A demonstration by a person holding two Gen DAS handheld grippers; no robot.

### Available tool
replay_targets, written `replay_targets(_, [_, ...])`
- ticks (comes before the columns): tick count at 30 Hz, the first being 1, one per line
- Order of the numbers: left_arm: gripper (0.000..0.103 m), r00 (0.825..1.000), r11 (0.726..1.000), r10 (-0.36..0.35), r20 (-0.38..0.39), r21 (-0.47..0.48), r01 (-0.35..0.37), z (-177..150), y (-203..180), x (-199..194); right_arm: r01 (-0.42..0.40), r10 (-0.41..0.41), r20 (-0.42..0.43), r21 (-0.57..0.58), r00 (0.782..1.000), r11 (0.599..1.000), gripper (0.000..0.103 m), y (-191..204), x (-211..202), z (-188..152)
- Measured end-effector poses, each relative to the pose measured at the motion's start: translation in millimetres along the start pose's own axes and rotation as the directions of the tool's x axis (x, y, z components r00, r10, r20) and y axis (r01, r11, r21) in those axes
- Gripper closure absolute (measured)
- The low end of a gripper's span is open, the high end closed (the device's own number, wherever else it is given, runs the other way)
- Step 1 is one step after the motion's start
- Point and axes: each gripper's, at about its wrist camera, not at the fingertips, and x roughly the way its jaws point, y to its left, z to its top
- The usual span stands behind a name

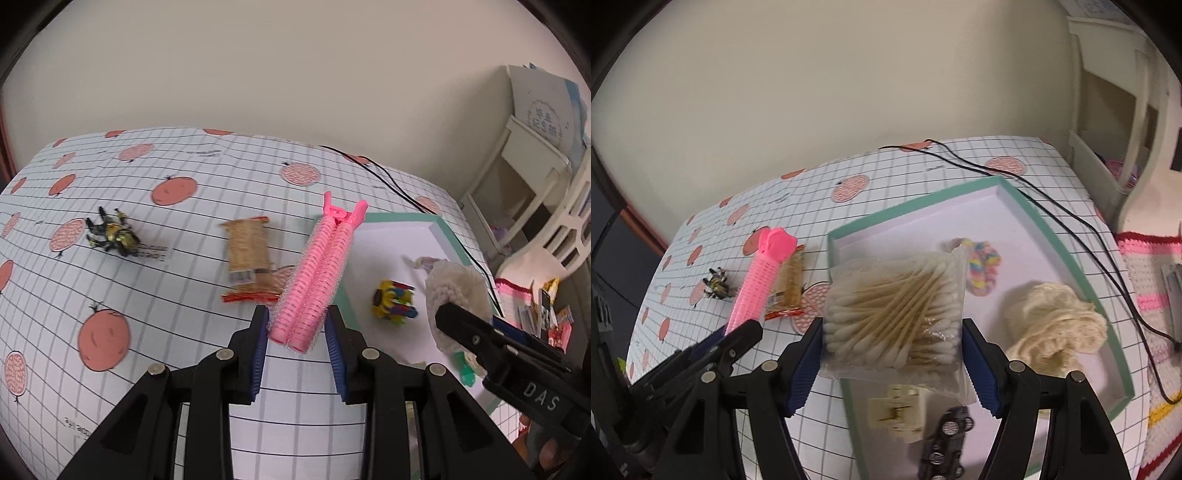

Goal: Organize objects
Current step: 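Carry the swab box and pink roller toward the teal tray with both tools, then open the left tool to drop the pink roller while the right tool releases the swab bag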

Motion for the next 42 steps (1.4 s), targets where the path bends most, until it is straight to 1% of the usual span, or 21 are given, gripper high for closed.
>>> replay_targets(11, [0.071, 0.998, 0.990, -0.064, -0.023, 0.121, 0.066, -14, -55, 5, 0.079, -0.081, 0.026, 0.067, 0.996, 0.995, 0.029, -38, -11, 0])
replay_targets(16, [0.071, 0.996, 0.986, -0.077, -0.049, 0.144, 0.083, -21, -70, 12, 0.107, -0.110, 0.032, 0.074, 0.993, 0.991, 0.029, -48, -15, -1])
replay_targets(23, [0.071, 0.993, 0.987, -0.082, -0.080, 0.134, 0.093, -28, -79, 23, 0.128, -0.131, 0.027, 0.076, 0.991, 0.989, 0.029, -56, -14, -3])
replay_targets(29, [0.071, 0.994, 0.983, -0.066, -0.091, 0.164, 0.080, -31, -83, 27, 0.131, -0.133, 0.019, 0.071, 0.991, 0.989, 0.029, -53, -10, -3])
replay_targets(31, [0.071, 0.991, 0.983, -0.079, -0.107, 0.158, 0.096, -31, -83, 29, 0.130, -0.131, 0.018, 0.069, 0.991, 0.989, 0.029, -51, -10, -3])
replay_targets(33, [0.071, 0.990, 0.982, -0.076, -0.121, 0.163, 0.095, -33, -84, 31, 0.134, -0.135, 0.014, 0.066, 0.991, 0.989, 0.029, -51, -9, -4])
replay_targets(37, [0.071, 0.988, 0.979, -0.085, -0.132, 0.176, 0.107, -34, -86, 31, 0.133, -0.134, 0.006, 0.071, 0.991, 0.989, 0.029, -51, -7, -4])
replay_targets(38, [0.070, 0.987, 0.978, -0.088, -0.134, 0.177, 0.111, -34, -87, 31, 0.134, -0.135, 0.005, 0.070, 0.991, 0.988, 0.028, -50, -7, -4])
replay_targets(40, [0.065, 0.987, 0.977, -0.089, -0.137, 0.181, 0.113, -34, -88, 31, 0.137, -0.137, 0.001, 0.064, 0.991, 0.989, 0.028, -49, -5, -4])
replay_targets(42, [0.059, 0.986, 0.977, -0.096, -0.136, 0.178, 0.119, -34, -88, 30, 0.139, -0.139, -0.004, 0.057, 0.990, 0.989, 0.028, -47, -4, -5])
